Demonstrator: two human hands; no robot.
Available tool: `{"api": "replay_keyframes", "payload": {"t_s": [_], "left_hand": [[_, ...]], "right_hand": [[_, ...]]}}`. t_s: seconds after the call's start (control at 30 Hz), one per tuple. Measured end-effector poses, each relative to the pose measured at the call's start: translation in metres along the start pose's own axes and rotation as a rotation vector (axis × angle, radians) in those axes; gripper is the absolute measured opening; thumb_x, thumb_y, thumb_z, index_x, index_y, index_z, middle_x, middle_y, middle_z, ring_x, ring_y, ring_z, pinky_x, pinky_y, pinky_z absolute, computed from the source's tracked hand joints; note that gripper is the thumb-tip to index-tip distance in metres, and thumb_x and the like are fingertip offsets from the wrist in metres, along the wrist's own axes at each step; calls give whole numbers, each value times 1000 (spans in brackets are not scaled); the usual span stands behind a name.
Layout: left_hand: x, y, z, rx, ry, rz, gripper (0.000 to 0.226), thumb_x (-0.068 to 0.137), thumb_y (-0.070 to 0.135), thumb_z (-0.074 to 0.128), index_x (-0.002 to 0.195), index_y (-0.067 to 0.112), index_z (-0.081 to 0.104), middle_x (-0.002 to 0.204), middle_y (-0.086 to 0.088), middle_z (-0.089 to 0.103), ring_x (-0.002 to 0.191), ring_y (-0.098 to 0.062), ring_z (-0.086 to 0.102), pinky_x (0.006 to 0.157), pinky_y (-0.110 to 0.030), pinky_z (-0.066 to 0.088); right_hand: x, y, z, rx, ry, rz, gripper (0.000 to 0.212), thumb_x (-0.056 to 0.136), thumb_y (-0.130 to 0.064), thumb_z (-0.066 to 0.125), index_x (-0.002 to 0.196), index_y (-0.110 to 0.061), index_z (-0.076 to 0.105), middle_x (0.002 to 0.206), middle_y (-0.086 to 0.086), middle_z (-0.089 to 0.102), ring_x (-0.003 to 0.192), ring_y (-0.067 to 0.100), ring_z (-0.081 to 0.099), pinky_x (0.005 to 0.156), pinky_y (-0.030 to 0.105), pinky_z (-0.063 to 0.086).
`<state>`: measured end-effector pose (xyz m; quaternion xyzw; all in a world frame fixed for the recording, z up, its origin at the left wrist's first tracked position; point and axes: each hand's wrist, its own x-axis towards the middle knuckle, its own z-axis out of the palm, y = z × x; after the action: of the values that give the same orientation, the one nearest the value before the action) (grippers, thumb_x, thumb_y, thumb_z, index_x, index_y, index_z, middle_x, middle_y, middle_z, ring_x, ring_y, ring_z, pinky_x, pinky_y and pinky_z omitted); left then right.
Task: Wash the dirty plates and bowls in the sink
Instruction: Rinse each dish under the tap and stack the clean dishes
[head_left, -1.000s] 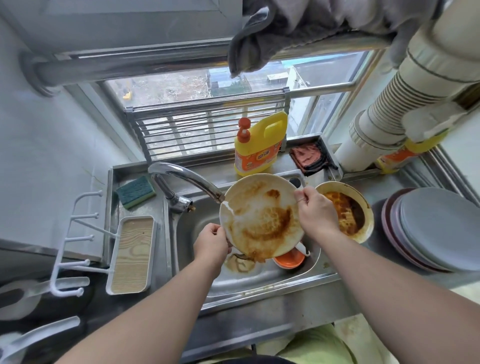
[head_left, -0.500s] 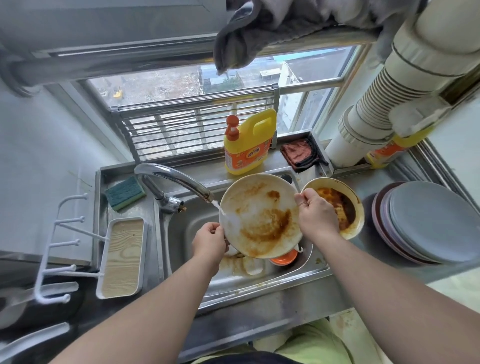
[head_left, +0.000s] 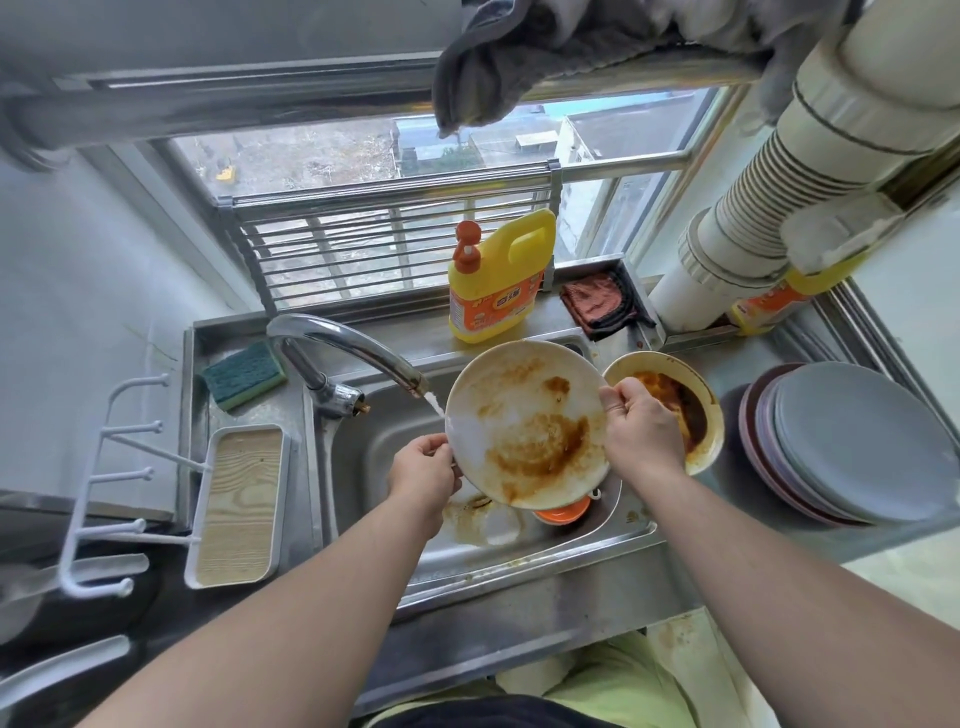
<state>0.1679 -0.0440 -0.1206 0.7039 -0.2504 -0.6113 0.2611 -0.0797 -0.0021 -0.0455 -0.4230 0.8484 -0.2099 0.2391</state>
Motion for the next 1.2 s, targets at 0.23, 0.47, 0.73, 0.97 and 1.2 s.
{"api": "replay_keyframes", "payload": {"t_s": [0.23,0.47,0.73,0.97,1.2], "left_hand": [[2,-12,-12,0,-8,-43,13,105,11,58,107,14,71,101,-11,77,84,-23,71,78,-38,65],[2,-14,-33,-47,25,-52,12,102,9,61,107,13,72,100,-10,78,81,-20,75,66,-29,60],[4,-17,-58,-72,65,-70,13,100,10,63,108,13,73,98,-10,80,87,-22,77,69,-29,62],[2,-27,-60,-44,159,-45,19,105,27,55,100,16,70,102,-11,74,85,-23,68,69,-34,62],[-1,-25,-54,-12,258,-11,20,105,25,54,100,15,70,90,-9,71,71,-22,57,60,-31,50]], "right_hand": [[-3,0,11,-32,-37,51,36,111,-51,40,89,-26,54,83,-3,63,76,18,57,56,31,36],[-2,-3,32,-12,-91,82,30,111,-50,41,98,-29,58,89,-5,63,81,15,56,63,36,42],[-3,-11,61,-31,-142,117,38,109,-53,38,88,-26,52,88,0,63,81,23,58,63,39,43],[2,-15,77,-77,-232,95,38,112,-50,32,93,-23,51,87,0,59,73,17,51,63,38,38],[14,1,96,-16,-327,96,39,112,-49,32,89,-22,49,89,4,61,79,24,55,72,44,47]]}}
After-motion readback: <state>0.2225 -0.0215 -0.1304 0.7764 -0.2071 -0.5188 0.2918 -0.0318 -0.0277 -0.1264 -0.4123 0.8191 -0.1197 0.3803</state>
